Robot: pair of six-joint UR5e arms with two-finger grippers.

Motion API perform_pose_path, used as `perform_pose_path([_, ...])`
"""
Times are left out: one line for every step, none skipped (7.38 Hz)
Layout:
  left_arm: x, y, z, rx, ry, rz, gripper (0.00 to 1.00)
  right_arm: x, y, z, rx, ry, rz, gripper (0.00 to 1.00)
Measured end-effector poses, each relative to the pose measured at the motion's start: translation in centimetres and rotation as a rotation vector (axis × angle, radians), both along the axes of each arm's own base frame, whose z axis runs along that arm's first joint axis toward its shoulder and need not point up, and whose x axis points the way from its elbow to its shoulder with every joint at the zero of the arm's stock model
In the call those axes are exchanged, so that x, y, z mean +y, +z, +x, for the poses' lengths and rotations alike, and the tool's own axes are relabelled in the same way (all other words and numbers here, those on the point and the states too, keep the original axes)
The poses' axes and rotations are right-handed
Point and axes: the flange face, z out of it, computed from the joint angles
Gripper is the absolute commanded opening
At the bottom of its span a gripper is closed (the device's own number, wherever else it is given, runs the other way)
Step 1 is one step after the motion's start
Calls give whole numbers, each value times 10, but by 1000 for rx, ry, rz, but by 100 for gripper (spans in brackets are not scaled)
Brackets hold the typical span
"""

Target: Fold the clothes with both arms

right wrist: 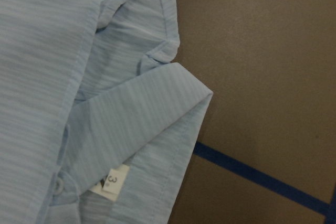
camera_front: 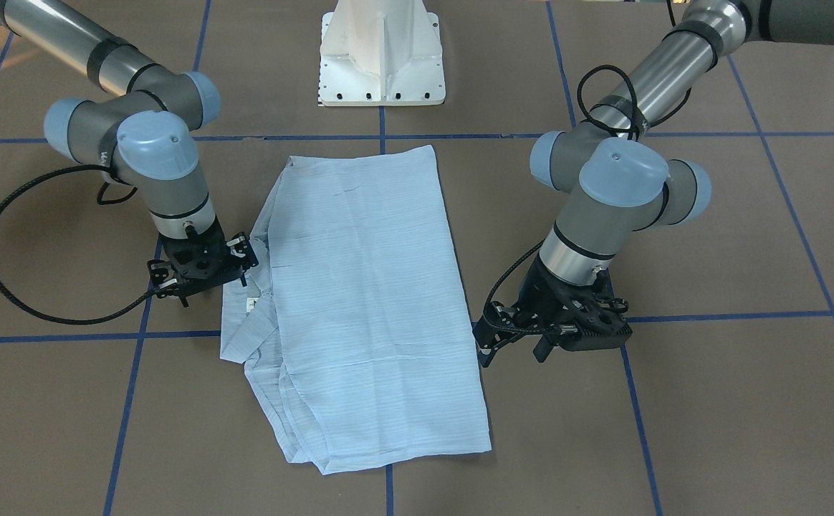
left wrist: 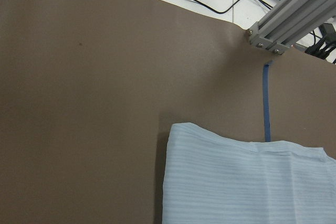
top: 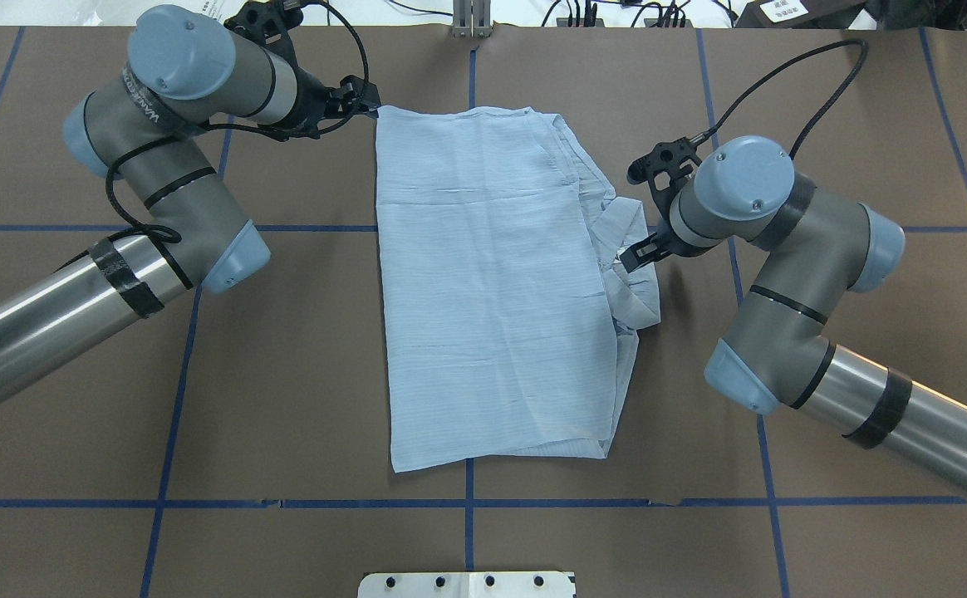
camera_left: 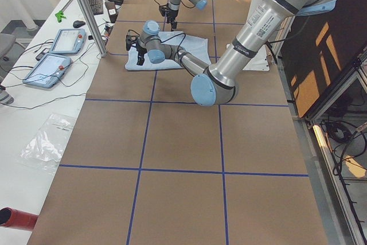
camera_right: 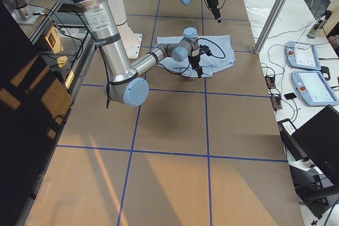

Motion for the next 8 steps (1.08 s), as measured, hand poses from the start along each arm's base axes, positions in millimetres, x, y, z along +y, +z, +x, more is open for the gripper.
perform_pose_path([9, -3, 0, 6, 7, 3, 100, -5, -6, 8, -20, -7, -6, 100])
perform_pose_path([31, -5, 2, 13, 26, -17, 100, -5, -15, 14, -61, -17, -34, 100])
perform_pose_path([66, -11, 8, 26, 51, -69, 100, -4, -25, 23, -118, -25, -88, 100])
perform_pose_path([113, -22, 18, 51, 78, -132, 100, 2, -33, 34, -170, -24, -137, 100])
perform_pose_path([164, -33, 30, 74, 99, -193, 99, 13, -38, 47, -206, -6, -175, 100])
perform_pose_path([215, -44, 44, 80, 117, -247, 98, 26, -41, 58, -234, 25, -215, 100])
perform_pose_path([260, -51, 58, 72, 139, -304, 96, 37, -46, 64, -261, 58, -255, 100])
perform_pose_path([301, -51, 77, 55, 160, -360, 94, 47, -52, 65, -281, 79, -286, 100])
